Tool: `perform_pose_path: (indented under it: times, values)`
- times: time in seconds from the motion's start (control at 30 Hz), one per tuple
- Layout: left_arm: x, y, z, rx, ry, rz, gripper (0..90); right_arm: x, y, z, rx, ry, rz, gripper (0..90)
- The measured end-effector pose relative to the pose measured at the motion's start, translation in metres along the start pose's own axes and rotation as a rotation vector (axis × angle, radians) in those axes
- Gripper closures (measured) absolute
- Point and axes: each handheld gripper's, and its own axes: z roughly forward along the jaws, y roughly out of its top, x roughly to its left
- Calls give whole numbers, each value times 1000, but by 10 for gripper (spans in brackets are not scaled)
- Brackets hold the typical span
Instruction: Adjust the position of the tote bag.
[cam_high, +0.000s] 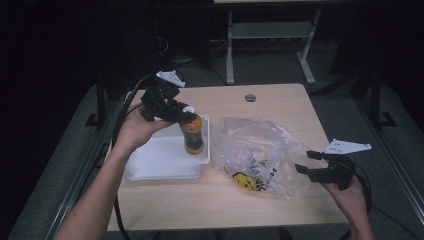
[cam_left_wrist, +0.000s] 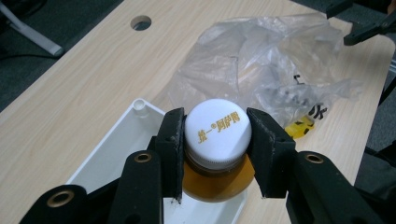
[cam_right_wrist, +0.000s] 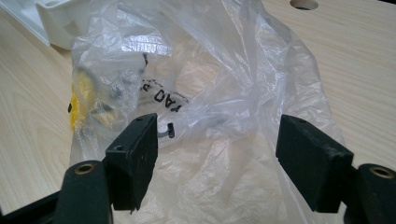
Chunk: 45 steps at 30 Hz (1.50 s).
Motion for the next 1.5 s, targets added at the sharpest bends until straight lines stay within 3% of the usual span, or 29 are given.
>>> perform_pose_path:
  times: [0.63,1.5]
  values:
    - [0,-11,12,15,3,-10,594,0,0,-1,0,-5,-4,291]
    - [1,-30,44,68,-3,-35,594,-2,-3,-2,9,-11,1,291]
